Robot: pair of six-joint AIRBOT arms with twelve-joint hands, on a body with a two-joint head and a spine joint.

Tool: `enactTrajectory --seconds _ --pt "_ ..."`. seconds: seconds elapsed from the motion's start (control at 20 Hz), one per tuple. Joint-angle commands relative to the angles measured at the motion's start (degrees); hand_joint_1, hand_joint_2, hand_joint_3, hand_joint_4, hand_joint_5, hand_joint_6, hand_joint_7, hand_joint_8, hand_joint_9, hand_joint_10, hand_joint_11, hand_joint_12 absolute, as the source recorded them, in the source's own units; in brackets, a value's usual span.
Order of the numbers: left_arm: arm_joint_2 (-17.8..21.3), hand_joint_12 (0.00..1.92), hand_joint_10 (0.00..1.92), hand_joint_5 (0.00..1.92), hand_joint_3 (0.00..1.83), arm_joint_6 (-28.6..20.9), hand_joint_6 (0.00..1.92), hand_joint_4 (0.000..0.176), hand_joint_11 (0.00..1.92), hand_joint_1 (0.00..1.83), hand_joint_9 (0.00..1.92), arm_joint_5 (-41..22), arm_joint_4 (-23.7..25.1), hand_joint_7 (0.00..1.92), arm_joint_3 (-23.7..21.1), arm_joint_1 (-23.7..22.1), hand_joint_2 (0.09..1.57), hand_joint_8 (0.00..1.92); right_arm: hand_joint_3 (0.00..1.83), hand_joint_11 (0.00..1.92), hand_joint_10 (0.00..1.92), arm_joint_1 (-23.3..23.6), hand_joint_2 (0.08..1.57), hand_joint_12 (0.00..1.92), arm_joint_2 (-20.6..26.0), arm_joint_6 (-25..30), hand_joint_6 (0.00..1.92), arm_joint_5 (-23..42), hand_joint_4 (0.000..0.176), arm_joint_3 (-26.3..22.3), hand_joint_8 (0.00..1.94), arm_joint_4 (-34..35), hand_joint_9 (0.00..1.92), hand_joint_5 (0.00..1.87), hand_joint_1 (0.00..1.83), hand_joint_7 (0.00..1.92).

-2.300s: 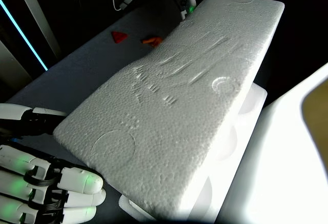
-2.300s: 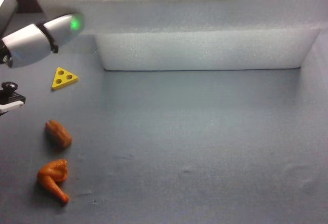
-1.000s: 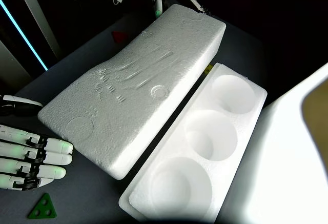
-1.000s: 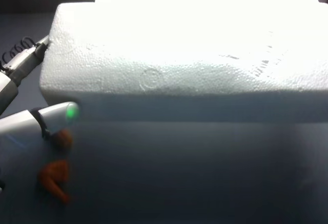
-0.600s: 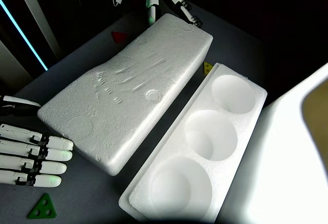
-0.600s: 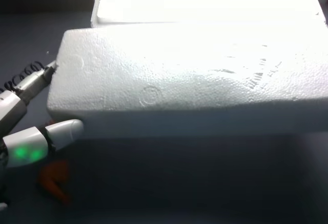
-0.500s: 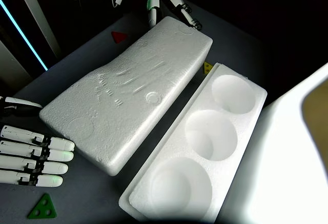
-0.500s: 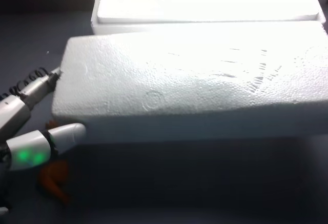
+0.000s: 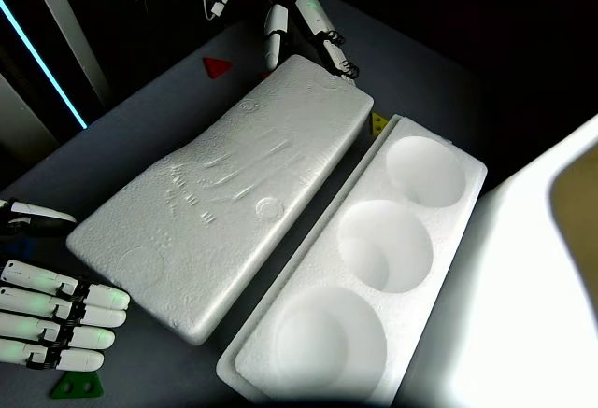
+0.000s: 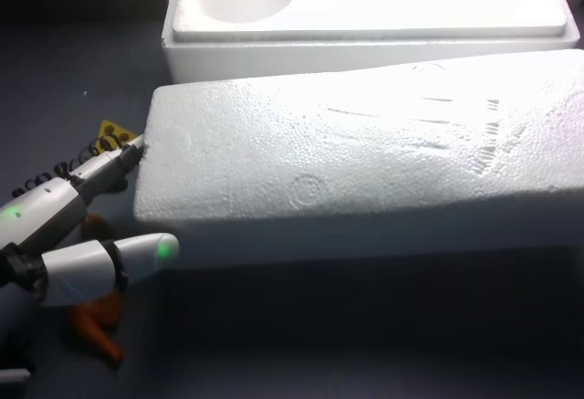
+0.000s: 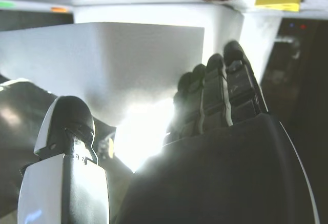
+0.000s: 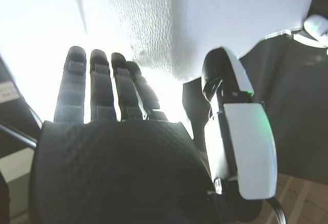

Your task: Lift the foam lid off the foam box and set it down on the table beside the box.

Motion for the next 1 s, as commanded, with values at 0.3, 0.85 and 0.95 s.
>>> enactTrajectory --seconds 0.3,0.85,0.95 --pt "0.0 0.0 0.0 0.03 0.0 0.7 0.0 0.0 0.0 0.4 0.0 -6.8 0.4 0.0 0.5 0.4 1.15 0.0 0.0 0.0 0.0 -1.9 1.14 1.38 -0.8 -0.2 0.0 3.8 0.0 1.2 0.0 1.5 0.0 0.0 0.43 0.0" --pt "3.9 0.0 0.0 0.0 0.0 3.7 0.0 0.002 0.0 0.39 0.0 -14.6 -3.4 0.0 -2.1 2.9 1.11 0.0 0.0 0.0 0.0 -2.2 1.18 0.71 1.9 -2.7 0.0 10.0 0.0 -0.8 0.0 2.9 0.0 0.0 0.33 0.0" --pt "4.9 0.0 0.0 0.0 0.0 4.4 0.0 0.025 0.0 0.34 0.0 -15.8 -1.4 0.0 -2.3 1.5 1.12 0.0 0.02 0.0 0.0 -2.4 1.27 0.06 2.8 -3.2 0.0 13.2 0.0 -1.3 0.0 2.3 0.0 0.0 0.3 0.0"
